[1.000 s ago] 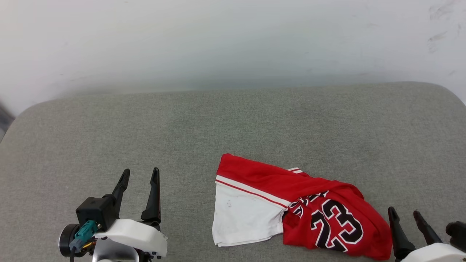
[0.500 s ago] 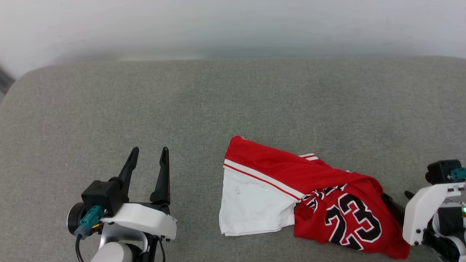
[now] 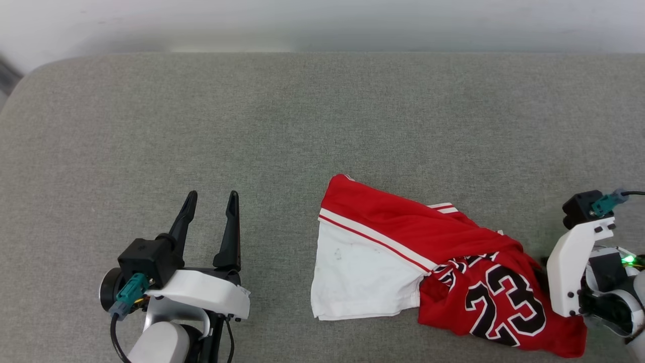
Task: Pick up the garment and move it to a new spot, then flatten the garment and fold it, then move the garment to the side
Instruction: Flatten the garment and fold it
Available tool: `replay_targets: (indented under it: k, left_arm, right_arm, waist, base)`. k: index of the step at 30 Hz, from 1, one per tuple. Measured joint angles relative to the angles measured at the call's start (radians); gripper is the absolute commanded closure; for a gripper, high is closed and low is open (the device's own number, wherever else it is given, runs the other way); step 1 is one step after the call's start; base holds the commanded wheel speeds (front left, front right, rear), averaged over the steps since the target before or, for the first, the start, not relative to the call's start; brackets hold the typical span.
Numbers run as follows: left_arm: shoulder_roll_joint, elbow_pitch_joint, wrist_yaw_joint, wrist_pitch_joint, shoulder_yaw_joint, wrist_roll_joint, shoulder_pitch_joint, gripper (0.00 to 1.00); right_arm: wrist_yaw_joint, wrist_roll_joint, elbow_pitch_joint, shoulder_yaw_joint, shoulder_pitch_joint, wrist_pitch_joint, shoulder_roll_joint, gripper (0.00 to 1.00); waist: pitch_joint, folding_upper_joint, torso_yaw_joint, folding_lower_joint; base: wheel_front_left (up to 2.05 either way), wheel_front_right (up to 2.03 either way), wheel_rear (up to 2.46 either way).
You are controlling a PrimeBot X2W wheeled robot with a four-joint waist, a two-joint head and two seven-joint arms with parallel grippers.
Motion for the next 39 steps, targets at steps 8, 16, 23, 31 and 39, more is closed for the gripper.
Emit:
replay_targets:
  k: [8, 16, 23, 31, 39]
  left_arm:
    - [-0.002, 0.017, -0.001, -0.008, -0.002, -0.007, -0.001, 0.0]
    - [0.005, 0.014, 0.007, -0.006, 0.0, -0.012, 0.022, 0.0]
    - [0.014, 0.003, 0.018, 0.005, 0.0, -0.016, 0.047, 0.0]
    - [0.028, -0.005, 0.02, 0.022, -0.008, -0.017, 0.049, 0.0]
    - [0.034, -0.001, 0.021, 0.038, -0.016, -0.024, 0.063, 0.0]
  right_arm:
    - [0.004, -0.028, -0.001, 0.004, -0.107, -0.179, -0.005, 1.0]
    - [0.003, -0.158, -0.127, -0.094, -0.18, -0.308, -0.003, 1.0]
    - [0.003, -0.234, -0.398, -0.093, 0.121, -0.203, 0.098, 1.0]
    - [0.003, -0.234, -0.485, -0.147, 0.494, -0.11, 0.262, 1.0]
    - [0.003, -0.218, -0.405, -0.179, 0.609, -0.201, 0.389, 0.0]
  waist:
    - [-0.036, 0.0, -0.011, 0.0]
    - [-0.078, 0.0, -0.043, 0.0]
    - [-0.11, 0.0, -0.084, 0.0]
    - [-0.132, 0.0, -0.104, 0.0]
    - [-0.157, 0.0, -0.089, 0.0]
  base:
    - [0.0, 0.0, 0.0]
    - [0.0, 0.0, 0.0]
    - [0.0, 0.0, 0.0]
    - [0.0, 0.0, 0.0]
    - [0.0, 0.0, 0.0]
